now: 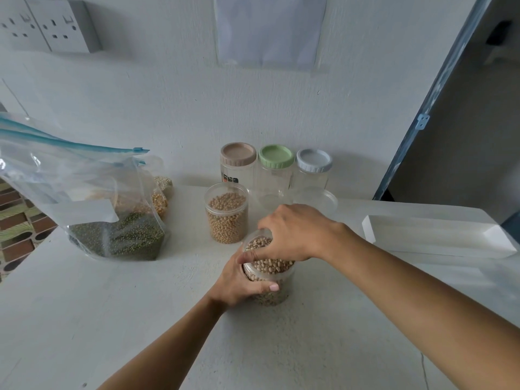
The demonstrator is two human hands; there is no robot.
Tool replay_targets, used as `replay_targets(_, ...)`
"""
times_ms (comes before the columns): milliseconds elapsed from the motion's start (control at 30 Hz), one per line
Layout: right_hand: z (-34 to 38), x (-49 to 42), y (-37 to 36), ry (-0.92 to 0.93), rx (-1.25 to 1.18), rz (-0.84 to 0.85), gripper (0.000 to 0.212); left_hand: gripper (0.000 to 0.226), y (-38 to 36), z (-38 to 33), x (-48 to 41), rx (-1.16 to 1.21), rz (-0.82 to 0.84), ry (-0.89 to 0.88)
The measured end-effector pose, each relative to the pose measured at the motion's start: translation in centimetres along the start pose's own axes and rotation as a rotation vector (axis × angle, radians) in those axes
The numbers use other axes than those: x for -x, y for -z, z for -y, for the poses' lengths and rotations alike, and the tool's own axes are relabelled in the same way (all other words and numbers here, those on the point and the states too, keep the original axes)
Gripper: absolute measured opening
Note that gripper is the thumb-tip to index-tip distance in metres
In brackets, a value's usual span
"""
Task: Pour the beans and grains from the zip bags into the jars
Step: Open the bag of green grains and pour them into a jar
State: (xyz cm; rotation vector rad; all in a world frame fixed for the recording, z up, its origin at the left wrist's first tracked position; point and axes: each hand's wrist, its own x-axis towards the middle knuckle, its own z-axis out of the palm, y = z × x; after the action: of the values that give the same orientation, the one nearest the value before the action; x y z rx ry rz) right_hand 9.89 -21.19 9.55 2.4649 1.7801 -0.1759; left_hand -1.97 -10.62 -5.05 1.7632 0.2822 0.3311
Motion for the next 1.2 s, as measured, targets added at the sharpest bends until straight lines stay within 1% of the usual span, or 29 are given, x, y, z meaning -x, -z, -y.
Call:
replay_targets(33, 0.1, 0.0, 0.1, -0.02, 0.012, 0.004, 0.082, 0.074, 0.0, 0.0, -0.1, -0.003, 0.008, -0.012)
replay_targets(67, 0.0, 0.0, 0.2, -0.03, 0.021, 0.021, 0.081, 0.081, 0.1, 0.1, -0.1, 0.005, 0.011, -0.015)
replay_targets(133, -0.2, 0.1, 0.3, -0.014, 0.013, 0.085, 0.08, 0.09, 0.2, 0.2, -0.1, 0.019, -0.008, -0.002)
replay_targets(200, -0.2, 0.3, 0.3, 0.027, -0.06, 0.13, 0.084, 0.089, 0.2, 0.4, -0.2, 0.021, -0.015, -0.008)
replay_targets(267, -0.1, 0.3, 0.2, 0.1, -0.12, 0.133, 0.085, 0.087, 0.1, 0.3, -0.2, -0.001, -0.023, -0.015)
replay_targets(333, -0.2, -0.1, 0.2, 0.177, -0.139, 0.135, 0.088, 0.086, 0.1, 0.1, -0.2, -0.008, -0.023, -0.021)
replay_targets(433, -0.9, -0.4, 0.6, 0.254, -0.176, 0.187, 0.089, 0.086, 0.0, 0.0, -0.3, 0.006, -0.009, -0.025)
replay_targets(567, -1.6, -0.6, 1.9, 0.297, -0.223, 0.227, 0.088, 0.088, 0.0, -0.2, -0.1, 0.032, 0.004, -0.022)
replay_targets(700, -1.6, -0.9, 1.3, 0.266, -0.199, 0.268, 0.087, 0.089, 0.0, -0.1, -0.1, 0.04, 0.002, -0.017)
replay_targets(933, -1.2, -1.2, 0.8, 0.226, -0.165, 0.227, 0.087, 0.09, 0.0, -0.1, -0.2, 0.033, -0.014, -0.026)
replay_targets(1033, -1.2, -0.9, 1.0, 0.158, -0.125, 0.195, 0.086, 0.091, 0.1, -0.1, -0.2, 0.021, -0.027, -0.033)
replay_targets(1200, -1.1, -0.3, 0.1, -0.012, -0.096, 0.096, 0.082, 0.088, 0.6, -0.1, -0.2, 0.028, 0.026, -0.05)
